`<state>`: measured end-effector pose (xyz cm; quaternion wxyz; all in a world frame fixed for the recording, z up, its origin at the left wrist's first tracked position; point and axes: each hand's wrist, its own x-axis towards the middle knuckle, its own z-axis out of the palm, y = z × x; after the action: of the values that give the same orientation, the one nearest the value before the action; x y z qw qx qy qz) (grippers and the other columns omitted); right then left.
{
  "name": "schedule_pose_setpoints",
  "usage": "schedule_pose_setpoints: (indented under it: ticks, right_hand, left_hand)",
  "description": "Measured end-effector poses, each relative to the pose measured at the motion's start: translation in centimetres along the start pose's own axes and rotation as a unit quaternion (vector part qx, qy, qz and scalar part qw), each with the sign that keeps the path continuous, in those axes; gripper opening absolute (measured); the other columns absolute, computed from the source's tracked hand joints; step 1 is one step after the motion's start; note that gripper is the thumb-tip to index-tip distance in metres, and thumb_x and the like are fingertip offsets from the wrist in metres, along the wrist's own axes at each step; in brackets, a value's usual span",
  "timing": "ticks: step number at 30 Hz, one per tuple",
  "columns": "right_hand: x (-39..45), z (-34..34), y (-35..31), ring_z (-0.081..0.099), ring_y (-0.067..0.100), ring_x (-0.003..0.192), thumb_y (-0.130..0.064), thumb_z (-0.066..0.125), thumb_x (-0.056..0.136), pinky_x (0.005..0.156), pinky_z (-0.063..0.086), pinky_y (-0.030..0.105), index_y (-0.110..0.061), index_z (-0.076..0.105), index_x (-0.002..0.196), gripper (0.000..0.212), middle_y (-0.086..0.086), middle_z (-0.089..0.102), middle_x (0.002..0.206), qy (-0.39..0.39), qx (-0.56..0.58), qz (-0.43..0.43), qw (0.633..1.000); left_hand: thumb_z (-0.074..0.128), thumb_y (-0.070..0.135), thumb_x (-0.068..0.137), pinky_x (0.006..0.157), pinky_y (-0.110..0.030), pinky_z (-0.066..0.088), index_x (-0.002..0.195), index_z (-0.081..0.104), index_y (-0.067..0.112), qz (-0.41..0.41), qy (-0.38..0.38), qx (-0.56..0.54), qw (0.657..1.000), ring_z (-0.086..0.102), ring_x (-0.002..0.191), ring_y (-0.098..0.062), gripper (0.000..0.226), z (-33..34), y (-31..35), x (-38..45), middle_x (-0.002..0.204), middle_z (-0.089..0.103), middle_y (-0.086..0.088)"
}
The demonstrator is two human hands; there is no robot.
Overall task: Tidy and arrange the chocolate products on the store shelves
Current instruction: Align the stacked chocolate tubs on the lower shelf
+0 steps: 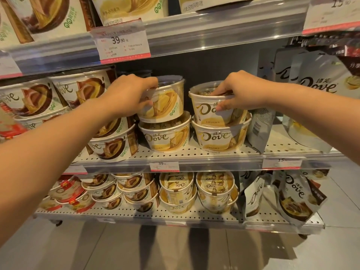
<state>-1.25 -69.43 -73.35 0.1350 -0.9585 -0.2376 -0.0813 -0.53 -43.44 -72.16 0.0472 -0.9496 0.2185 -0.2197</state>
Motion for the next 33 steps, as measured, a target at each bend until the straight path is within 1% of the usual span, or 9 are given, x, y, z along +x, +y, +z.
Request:
schedule_pose_setpoints:
  ticks: [3,5,15,17,20,22,25,28,33]
  right_hand:
    - [-0.1,0.0,-0.1,0.058,0.019,0.099,-0.023,0.067,0.083,0.084,0.049,0.032,-0.018,0.062,0.121,0.038,0.001,0.066,0.111,0.002,0.003,0.002,1.0]
    - [-0.3,0.0,-0.2,0.059,0.019,0.098,-0.023,0.067,0.083,0.084,0.05,0.033,-0.019,0.063,0.121,0.038,0.001,0.066,0.11,0.003,0.004,0.005,1.0]
    - [-0.1,-0.1,-0.4,0.057,0.018,0.098,-0.022,0.066,0.084,0.074,0.043,0.025,-0.017,0.06,0.124,0.041,0.002,0.064,0.112,0.0,0.012,0.014,1.0]
    - [-0.1,-0.1,-0.4,0.057,0.019,0.098,-0.021,0.066,0.084,0.074,0.043,0.024,-0.017,0.06,0.124,0.041,0.002,0.064,0.113,0.001,0.014,0.014,1.0]
    - [-0.1,-0.2,-0.4,0.058,0.019,0.097,-0.022,0.066,0.084,0.073,0.044,0.024,-0.017,0.061,0.124,0.041,0.003,0.064,0.112,-0.001,0.014,0.015,1.0]
    - [-0.1,-0.2,-0.4,0.058,0.019,0.098,-0.022,0.066,0.083,0.074,0.045,0.025,-0.017,0.061,0.123,0.04,0.003,0.065,0.112,-0.004,0.016,0.017,1.0]
    - [-0.2,-0.3,-0.4,0.058,0.019,0.098,-0.021,0.066,0.083,0.074,0.044,0.024,-0.016,0.061,0.123,0.04,0.003,0.064,0.112,-0.005,0.021,0.018,1.0]
    - [-0.3,-0.3,-0.4,0.058,0.018,0.097,-0.021,0.067,0.083,0.074,0.045,0.023,-0.016,0.062,0.122,0.04,0.003,0.065,0.112,-0.002,0.026,0.016,1.0]
    - [-0.6,0.0,-0.4,0.058,0.019,0.1,-0.023,0.067,0.083,0.078,0.048,0.027,-0.017,0.062,0.122,0.04,0.002,0.065,0.113,0.018,0.029,0.024,0.999]
  left_hand:
    - [0.065,0.02,0.084,0.07,-0.032,0.04,0.114,0.049,0.019,0.005,-0.039,-0.02,0.999,0.054,0.088,-0.021,0.034,0.5,0.1,0.2,0.099,0.059,-0.004]
    - [0.065,0.021,0.084,0.07,-0.033,0.039,0.112,0.049,0.019,0.009,-0.043,-0.025,0.999,0.05,0.085,-0.018,0.032,1.1,0.2,0.1,0.099,0.058,-0.003]
    - [0.065,0.021,0.084,0.068,-0.036,0.045,0.112,0.05,0.016,0.011,0.008,-0.01,1.0,0.058,0.087,-0.029,0.032,1.6,-0.2,-0.4,0.097,0.061,-0.009]
    - [0.065,0.02,0.084,0.07,-0.038,0.046,0.112,0.05,0.016,0.008,0.006,-0.011,1.0,0.059,0.09,-0.031,0.032,1.4,-0.3,-0.3,0.098,0.061,-0.01]
    - [0.065,0.021,0.084,0.07,-0.035,0.045,0.113,0.051,0.018,0.01,-0.02,-0.012,1.0,0.059,0.091,-0.028,0.032,2.0,0.0,-0.3,0.101,0.062,-0.007]
    - [0.065,0.02,0.084,0.07,-0.033,0.041,0.11,0.052,0.018,0.011,-0.027,-0.025,0.999,0.058,0.091,-0.026,0.03,2.4,0.3,-0.2,0.097,0.061,-0.004]
    - [0.065,0.02,0.084,0.068,-0.032,0.039,0.1,0.054,0.018,0.015,-0.037,-0.047,0.998,0.055,0.083,-0.02,0.02,1.9,0.1,0.1,0.087,0.056,0.002]
    - [0.065,0.022,0.084,0.066,-0.034,0.043,0.092,0.054,0.019,0.037,-0.051,-0.046,0.997,0.054,0.076,-0.018,0.014,1.4,-0.2,0.2,0.08,0.057,0.002]
    - [0.065,0.024,0.083,0.068,-0.037,0.048,0.091,0.054,0.021,0.069,-0.054,-0.039,0.995,0.055,0.073,-0.016,0.014,1.0,-0.2,0.0,0.077,0.057,0.005]
